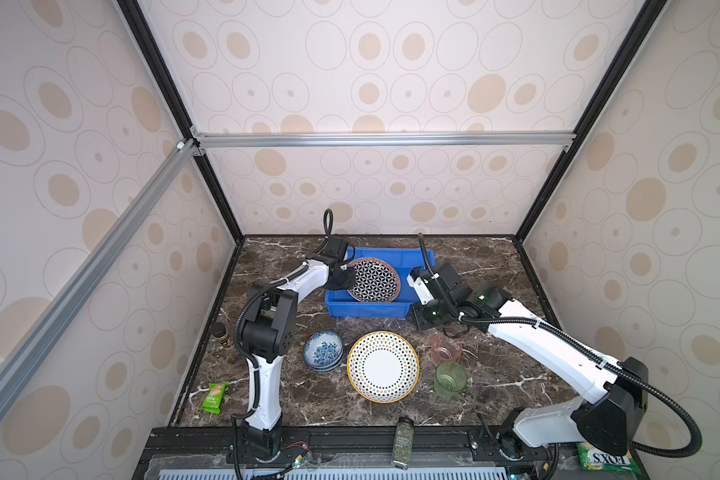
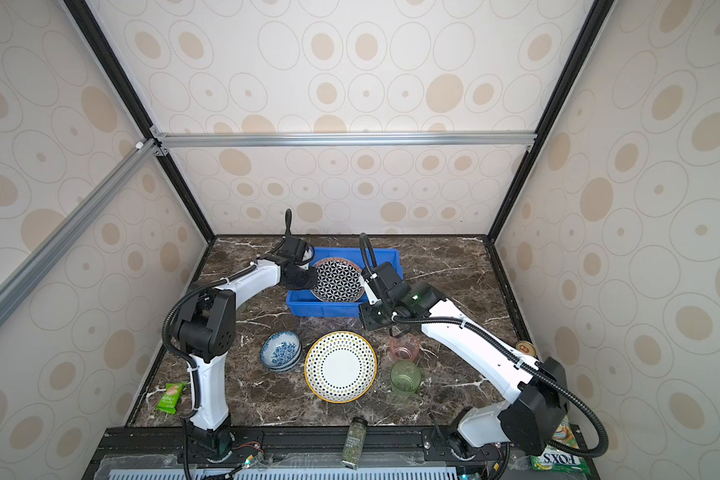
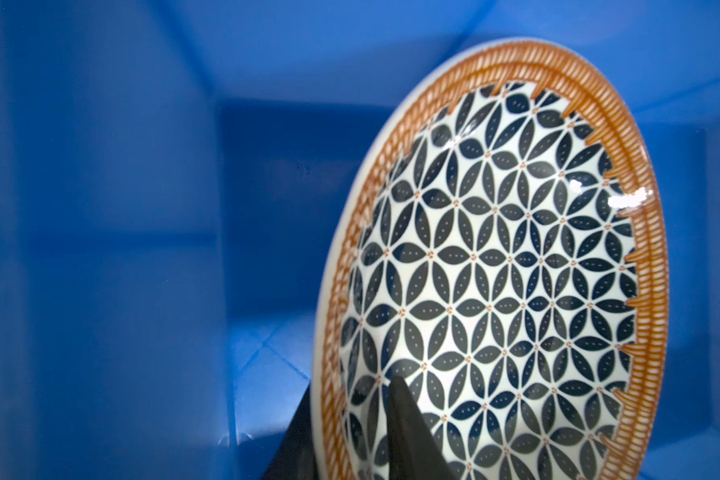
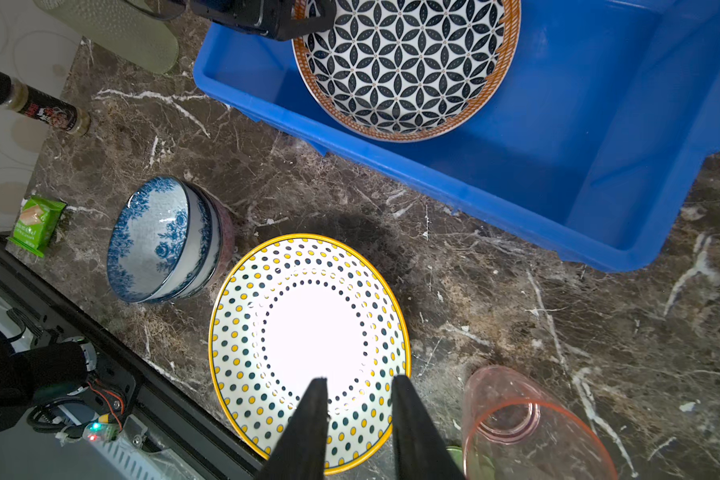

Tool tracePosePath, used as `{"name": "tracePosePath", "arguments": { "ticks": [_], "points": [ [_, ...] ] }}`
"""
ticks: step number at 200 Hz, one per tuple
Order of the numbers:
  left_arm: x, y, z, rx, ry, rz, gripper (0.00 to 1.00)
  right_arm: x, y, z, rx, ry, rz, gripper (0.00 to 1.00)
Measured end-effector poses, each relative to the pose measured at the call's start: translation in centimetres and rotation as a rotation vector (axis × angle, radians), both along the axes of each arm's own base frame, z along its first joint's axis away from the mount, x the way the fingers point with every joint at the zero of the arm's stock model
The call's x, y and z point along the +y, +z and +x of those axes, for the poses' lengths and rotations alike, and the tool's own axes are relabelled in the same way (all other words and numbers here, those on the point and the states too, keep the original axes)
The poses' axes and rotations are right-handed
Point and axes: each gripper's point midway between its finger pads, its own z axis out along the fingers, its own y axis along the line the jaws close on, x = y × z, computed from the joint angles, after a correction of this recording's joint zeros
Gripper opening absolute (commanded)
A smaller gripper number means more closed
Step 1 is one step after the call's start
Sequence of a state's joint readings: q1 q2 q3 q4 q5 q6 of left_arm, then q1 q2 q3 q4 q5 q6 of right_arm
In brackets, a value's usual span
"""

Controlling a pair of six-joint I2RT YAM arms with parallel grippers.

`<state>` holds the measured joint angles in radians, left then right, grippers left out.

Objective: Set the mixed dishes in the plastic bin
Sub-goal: 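Lower the patterned plate into the blue bin and open the left gripper, then move both grippers back toward the yellow-rimmed dotted plate on the table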

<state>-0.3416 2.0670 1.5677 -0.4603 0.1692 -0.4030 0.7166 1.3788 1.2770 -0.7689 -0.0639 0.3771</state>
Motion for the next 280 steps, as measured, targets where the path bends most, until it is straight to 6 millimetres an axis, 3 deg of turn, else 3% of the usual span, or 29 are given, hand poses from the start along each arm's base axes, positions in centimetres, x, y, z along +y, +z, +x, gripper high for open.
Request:
{"name": "tracePosePath", "arguments": {
  "ticks": [121,221,250,280],
  "points": [
    [0.1,-0.7,-0.4,0.011,0.004,0.056,0.49,-0.4,-0.2,-0.8,0.000,0.003,0.016,0.30],
    [-0.2,-0.8,-0.6,0.015,-0.002,0.103,0.51,-0.5,0.3,-1.2,-0.006,-0.002,0.045,0.33],
    [-0.5,1.4,0.0,-0.024,0.002,0.096,0.53,-0.4,0.2,-1.3,0.002,0.003,0.049,0.34],
    [-0.9,7.1,0.9,-0.132,0.007,0.067,0.53,-0.3,-0.1,-1.4,0.017,0.004,0.051,0.37]
  ]
}}
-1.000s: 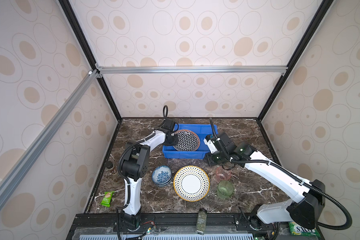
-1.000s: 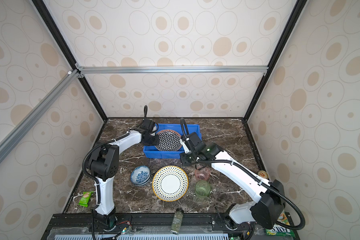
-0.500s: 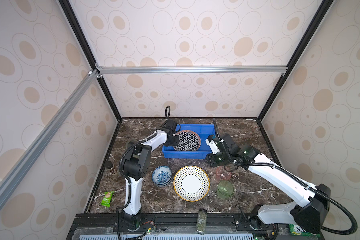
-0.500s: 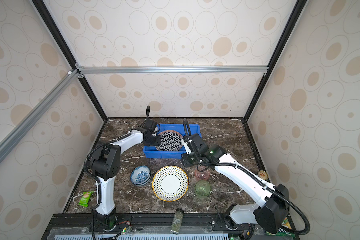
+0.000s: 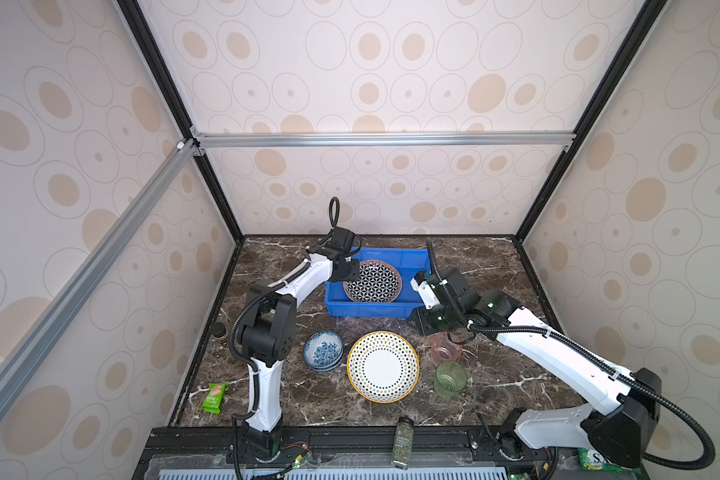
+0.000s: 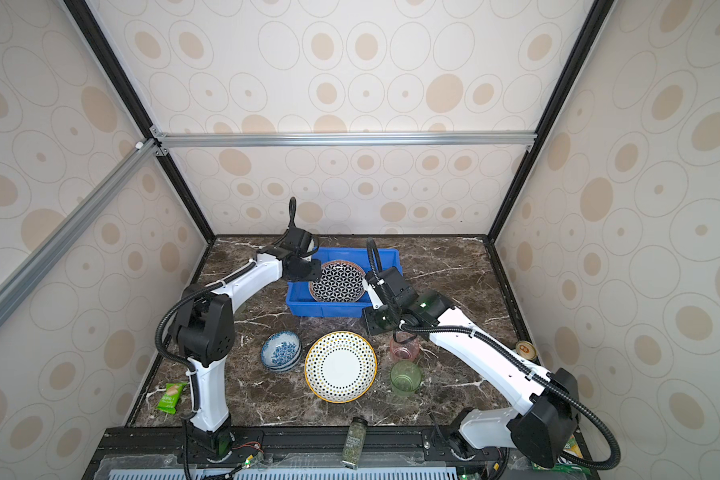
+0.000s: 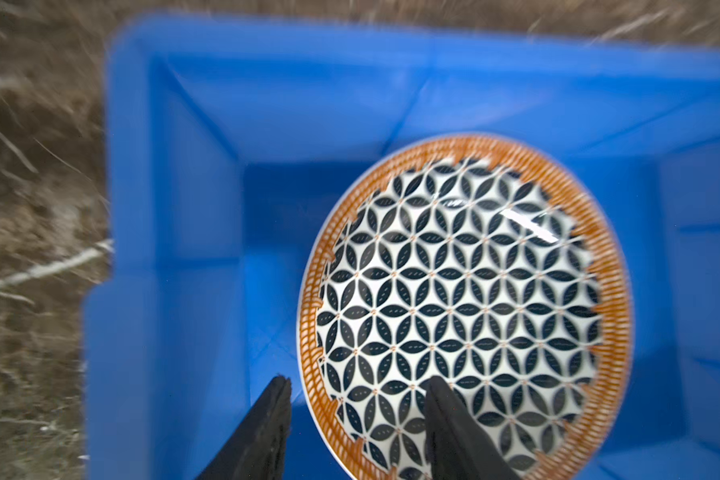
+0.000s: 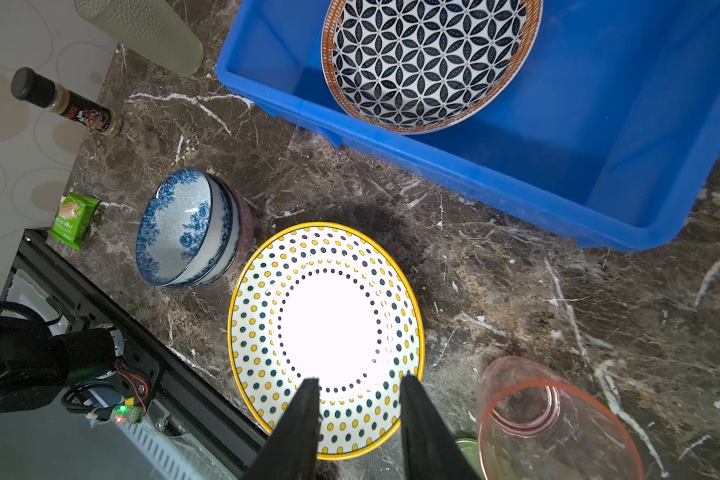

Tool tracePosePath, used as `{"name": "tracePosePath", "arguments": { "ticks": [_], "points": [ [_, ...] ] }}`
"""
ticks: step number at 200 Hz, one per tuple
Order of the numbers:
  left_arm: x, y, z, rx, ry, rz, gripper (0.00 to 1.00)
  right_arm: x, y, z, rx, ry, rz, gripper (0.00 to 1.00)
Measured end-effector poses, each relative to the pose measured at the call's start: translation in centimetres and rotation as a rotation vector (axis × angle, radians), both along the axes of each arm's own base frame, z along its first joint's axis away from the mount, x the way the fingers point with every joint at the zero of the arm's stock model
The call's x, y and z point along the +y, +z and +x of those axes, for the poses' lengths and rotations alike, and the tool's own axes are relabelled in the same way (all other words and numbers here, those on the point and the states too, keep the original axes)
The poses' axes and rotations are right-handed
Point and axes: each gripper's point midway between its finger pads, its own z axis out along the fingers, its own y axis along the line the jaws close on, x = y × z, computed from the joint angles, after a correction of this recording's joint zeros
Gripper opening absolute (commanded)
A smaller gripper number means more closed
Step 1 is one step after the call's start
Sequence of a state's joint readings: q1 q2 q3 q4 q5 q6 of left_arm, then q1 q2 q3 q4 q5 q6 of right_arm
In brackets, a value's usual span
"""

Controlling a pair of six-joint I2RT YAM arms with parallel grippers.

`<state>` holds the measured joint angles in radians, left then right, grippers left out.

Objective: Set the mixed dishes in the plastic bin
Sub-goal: 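Move both grippers back toward the yellow-rimmed dotted plate on the table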

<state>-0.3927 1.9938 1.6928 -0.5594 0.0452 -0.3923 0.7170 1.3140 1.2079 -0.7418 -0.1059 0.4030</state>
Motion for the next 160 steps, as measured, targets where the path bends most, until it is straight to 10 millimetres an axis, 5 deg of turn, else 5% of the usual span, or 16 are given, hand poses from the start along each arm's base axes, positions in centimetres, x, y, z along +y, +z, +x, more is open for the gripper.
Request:
{"name": "tracePosePath", "arguments": {
  "ticks": [43,67,114,160],
  "points": [
    [-0.7,8.1,-1.4,-0.160,-0.025,-0.029,0.53,-0.3,-2.4,-0.3,0.072,-0.011,-0.056,0.37],
    [-1.8,11.1,-4.8,-0.219,-0.075,-0.045,0.53,-0.8,-4.5,-0.9,0.129,-0.024,-0.096,0.37],
    [-1.9,10.6,-14.4,-0.191,-0.195,-0.082,0.52,-1.3,-7.7,-1.6,0.220,-0.042,-0.161,0.35],
    [0.1,8.9,-19.8,-0.146,-0.212,-0.152,0.51,-1.3,-10.9,-1.7,0.293,-0.050,-0.228,0.32]
  ]
}}
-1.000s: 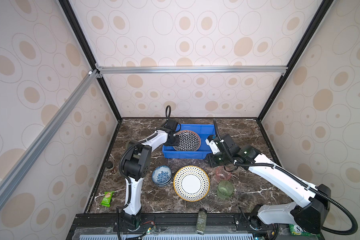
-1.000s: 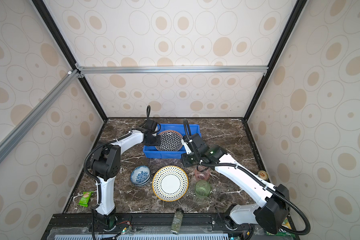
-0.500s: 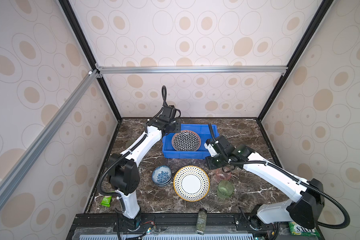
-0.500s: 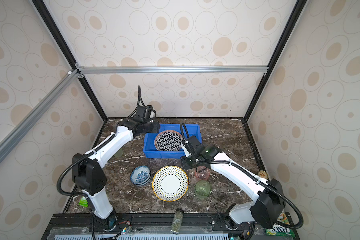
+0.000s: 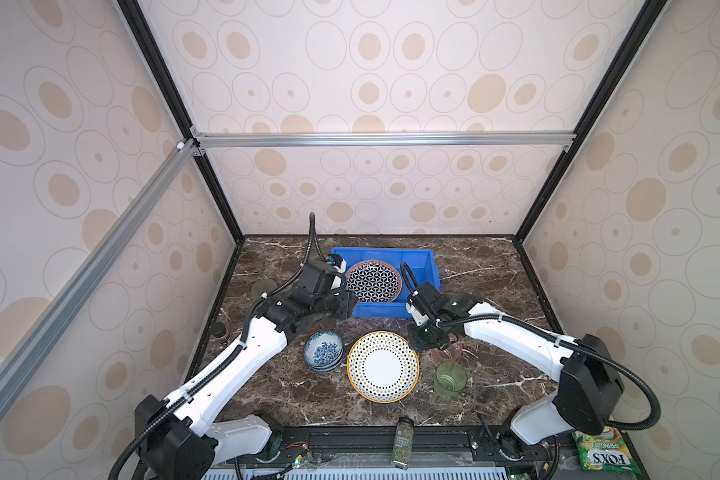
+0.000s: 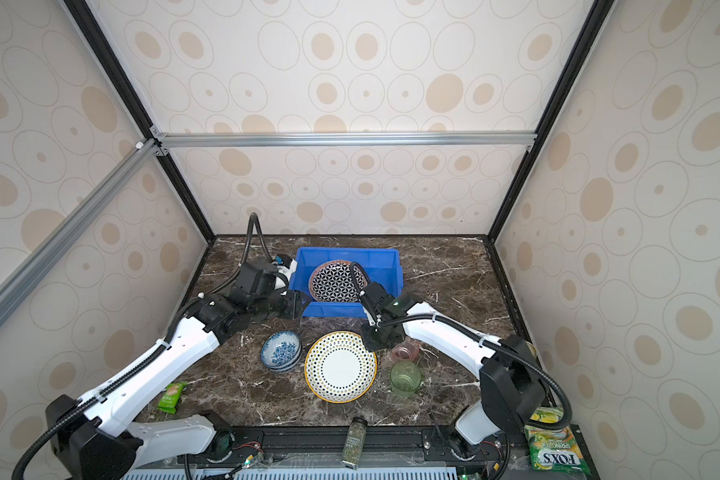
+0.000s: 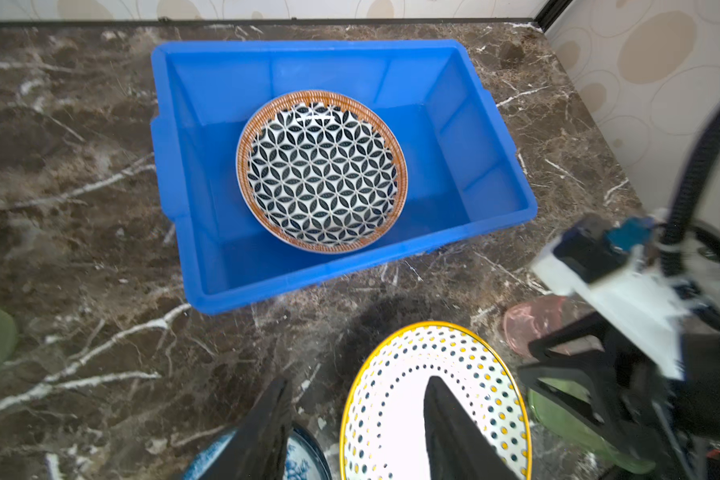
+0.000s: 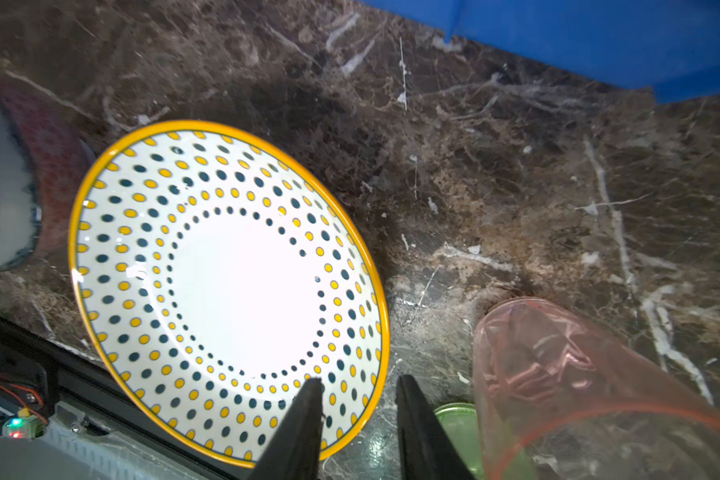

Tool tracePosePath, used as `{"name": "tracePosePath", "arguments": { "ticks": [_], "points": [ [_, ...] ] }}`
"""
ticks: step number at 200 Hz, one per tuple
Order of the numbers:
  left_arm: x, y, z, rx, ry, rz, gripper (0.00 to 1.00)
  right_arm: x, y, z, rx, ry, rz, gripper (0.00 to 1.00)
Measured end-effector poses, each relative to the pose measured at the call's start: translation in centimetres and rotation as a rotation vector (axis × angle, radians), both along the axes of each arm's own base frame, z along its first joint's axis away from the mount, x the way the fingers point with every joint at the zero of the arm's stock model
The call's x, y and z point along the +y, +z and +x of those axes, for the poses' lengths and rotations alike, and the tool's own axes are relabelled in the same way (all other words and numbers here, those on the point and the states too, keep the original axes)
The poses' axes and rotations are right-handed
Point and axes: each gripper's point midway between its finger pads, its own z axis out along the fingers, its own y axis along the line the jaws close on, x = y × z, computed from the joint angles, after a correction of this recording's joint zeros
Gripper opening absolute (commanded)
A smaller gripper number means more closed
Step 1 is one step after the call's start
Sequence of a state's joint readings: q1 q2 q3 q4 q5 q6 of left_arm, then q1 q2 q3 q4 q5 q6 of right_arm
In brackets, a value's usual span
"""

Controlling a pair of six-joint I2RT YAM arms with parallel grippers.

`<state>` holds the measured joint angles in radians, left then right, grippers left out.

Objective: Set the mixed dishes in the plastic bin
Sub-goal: 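Move both grippers back toward the yellow-rimmed dotted plate on the table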

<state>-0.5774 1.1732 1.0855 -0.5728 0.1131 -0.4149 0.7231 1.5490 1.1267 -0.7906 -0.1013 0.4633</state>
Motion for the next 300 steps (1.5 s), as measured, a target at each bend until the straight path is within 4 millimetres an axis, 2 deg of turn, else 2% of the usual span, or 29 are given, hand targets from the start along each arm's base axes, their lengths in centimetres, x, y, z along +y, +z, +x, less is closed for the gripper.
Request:
{"name": "tracePosePath", "arguments": {
  "ticks": [34,50,63,115,141,175,196,232,300],
  "points": [
    [0.4,-1.9,-2.5,0.061,-0.022,-0.009,0.51,-0.1,-1.8,-0.3,0.039,0.002,-0.029,0.31],
    [0.6,-2.4,-3.2,0.082,-0.026,-0.010,0.51,-0.1,-2.1,-0.3,0.044,0.001,-0.032,0.27],
    [0.7,-2.5,-3.5,0.089,-0.027,-0.013,0.51,-0.1,-2.4,-0.4,0.050,0.002,-0.030,0.23],
    [0.6,-2.7,-3.9,0.101,-0.034,-0.017,0.50,0.1,-3.9,-0.5,0.082,-0.003,-0.041,0.19],
    [0.6,-2.8,-3.9,0.103,-0.033,-0.017,0.50,0.0,-4.0,-0.5,0.083,-0.004,-0.043,0.17],
    [0.6,-2.9,-4.0,0.109,-0.034,-0.016,0.49,-0.1,-4.1,-0.3,0.086,-0.008,-0.043,0.04],
    [0.7,-3.4,-4.3,0.127,-0.036,-0.009,0.50,0.1,-4.0,-0.4,0.090,-0.003,-0.035,0.00],
    [1.2,-5.3,-5.4,0.184,-0.039,0.014,0.50,0.8,-3.9,-0.5,0.107,0.005,0.001,0.00],
    [0.9,-7.1,-7.9,0.264,-0.092,0.016,0.50,0.9,-3.9,-0.5,0.116,0.005,0.003,0.00]
  ]
}}
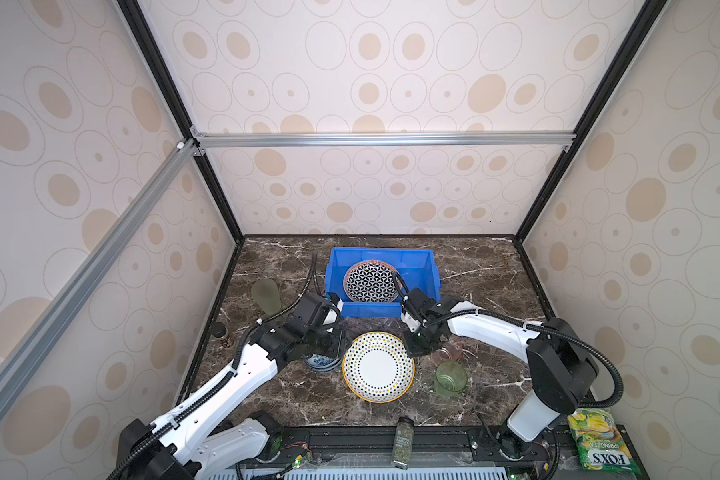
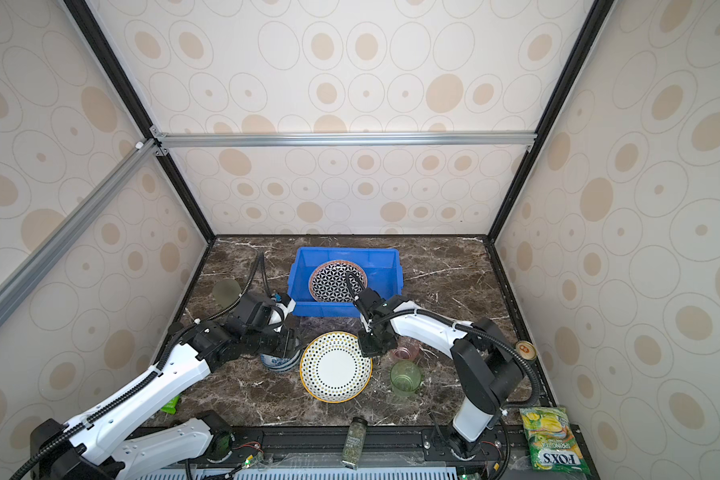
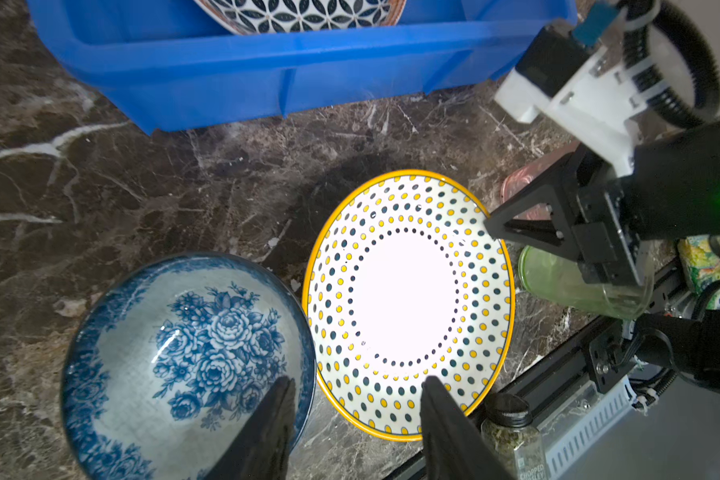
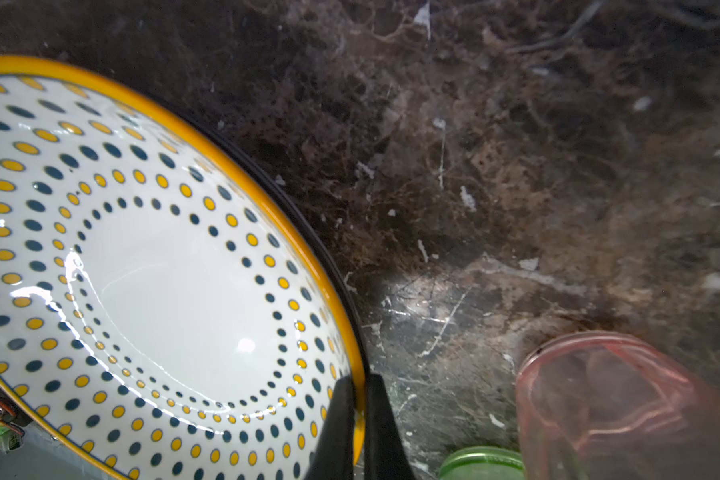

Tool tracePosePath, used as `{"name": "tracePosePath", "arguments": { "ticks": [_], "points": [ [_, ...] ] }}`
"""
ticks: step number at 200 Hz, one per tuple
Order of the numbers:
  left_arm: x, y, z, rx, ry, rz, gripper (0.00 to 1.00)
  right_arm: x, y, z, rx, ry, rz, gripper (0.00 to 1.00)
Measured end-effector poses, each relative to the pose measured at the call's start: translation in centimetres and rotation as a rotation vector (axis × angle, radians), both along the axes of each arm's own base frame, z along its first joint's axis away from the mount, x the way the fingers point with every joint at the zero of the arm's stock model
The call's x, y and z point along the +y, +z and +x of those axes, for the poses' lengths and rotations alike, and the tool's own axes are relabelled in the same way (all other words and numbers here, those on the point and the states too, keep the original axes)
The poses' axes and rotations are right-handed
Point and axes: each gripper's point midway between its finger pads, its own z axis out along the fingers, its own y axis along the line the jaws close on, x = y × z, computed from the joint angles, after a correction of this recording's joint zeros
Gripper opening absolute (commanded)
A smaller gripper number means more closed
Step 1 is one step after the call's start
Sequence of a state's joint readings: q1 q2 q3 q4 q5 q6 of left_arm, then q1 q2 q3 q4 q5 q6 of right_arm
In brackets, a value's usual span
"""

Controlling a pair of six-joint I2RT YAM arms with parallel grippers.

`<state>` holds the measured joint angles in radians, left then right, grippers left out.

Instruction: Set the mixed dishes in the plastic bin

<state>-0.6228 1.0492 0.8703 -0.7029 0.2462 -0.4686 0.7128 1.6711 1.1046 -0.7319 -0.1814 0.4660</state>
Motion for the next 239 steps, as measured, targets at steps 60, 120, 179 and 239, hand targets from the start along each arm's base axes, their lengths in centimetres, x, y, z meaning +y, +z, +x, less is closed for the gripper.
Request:
{"name": "tracePosePath", "arguments": {
  "ticks": [60,120,179,239],
  "points": [
    [-0.5,-2.7,-3.2,0.098,-0.065,0.060,0.47,0.0,-0.1,0.0,0.018,0.001,-0.017,0.00],
    [-0.9,-5.6,-5.5,0.191,-0.074,0.105,0.46,0.0,-0.1,0.2,0.022,0.006,-0.033,0.00],
    [-1.2,-8.2,-6.2,0.242,-0.045,0.139,0.47,0.0,-0.1,0.3,0.014,0.016,-0.036,0.00],
    [-1.6,-9.3,-5.9,0.244,0.008,0.108,0.47,0.0,0.0,0.3,0.008,0.022,-0.036,0.00]
  ]
}}
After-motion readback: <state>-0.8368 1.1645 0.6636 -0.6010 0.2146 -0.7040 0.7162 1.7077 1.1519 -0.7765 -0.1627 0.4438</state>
